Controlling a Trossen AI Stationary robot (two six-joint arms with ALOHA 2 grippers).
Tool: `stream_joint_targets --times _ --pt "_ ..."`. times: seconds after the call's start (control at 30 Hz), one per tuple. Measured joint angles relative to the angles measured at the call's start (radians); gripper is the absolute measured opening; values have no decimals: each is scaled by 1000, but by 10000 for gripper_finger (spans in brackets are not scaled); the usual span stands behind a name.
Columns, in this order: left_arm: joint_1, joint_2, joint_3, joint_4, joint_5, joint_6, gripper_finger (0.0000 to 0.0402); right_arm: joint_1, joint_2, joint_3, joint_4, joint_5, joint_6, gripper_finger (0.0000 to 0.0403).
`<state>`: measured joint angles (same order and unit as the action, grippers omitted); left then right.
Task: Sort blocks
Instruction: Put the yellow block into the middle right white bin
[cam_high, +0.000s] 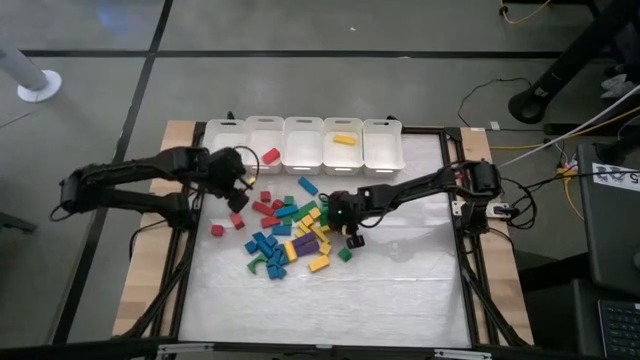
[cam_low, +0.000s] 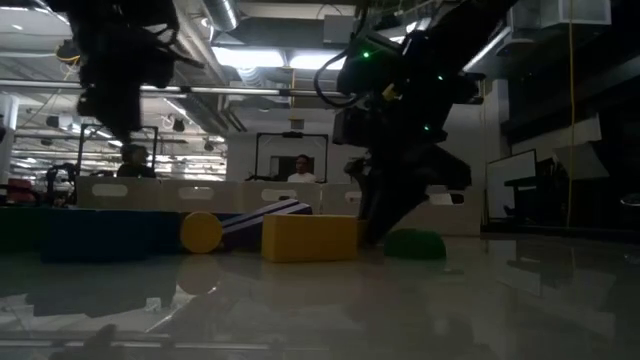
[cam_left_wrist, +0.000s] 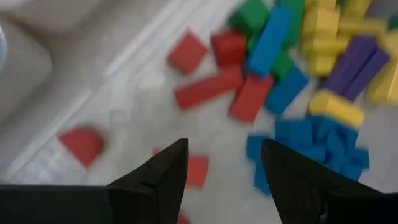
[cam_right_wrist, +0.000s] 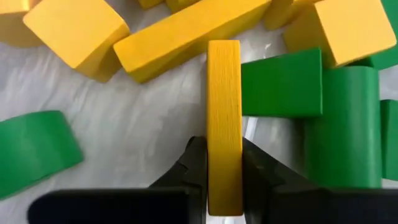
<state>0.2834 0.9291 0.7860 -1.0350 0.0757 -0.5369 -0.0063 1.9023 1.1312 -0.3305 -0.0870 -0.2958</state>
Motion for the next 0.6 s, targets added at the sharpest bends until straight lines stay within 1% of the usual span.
stream_joint_targets --times 0.13,0.2,0.33,0.47,0.6 --pt "-73 0 0 -103 1 -77 191 -1 1 80 -139 9 -34 55" --pt "-106 0 0 -161 1 -171 191 -1 1 129 -214 30 -50 59" --pt "-152 0 0 -253 0 -357 191 -1 1 221 -367 119 -93 77" --pt "-182 0 -7 -257 -8 -453 191 -4 1 317 -489 213 -160 65" --pt "-189 1 -28 -254 -12 -498 191 -29 0 399 -574 306 -208 58"
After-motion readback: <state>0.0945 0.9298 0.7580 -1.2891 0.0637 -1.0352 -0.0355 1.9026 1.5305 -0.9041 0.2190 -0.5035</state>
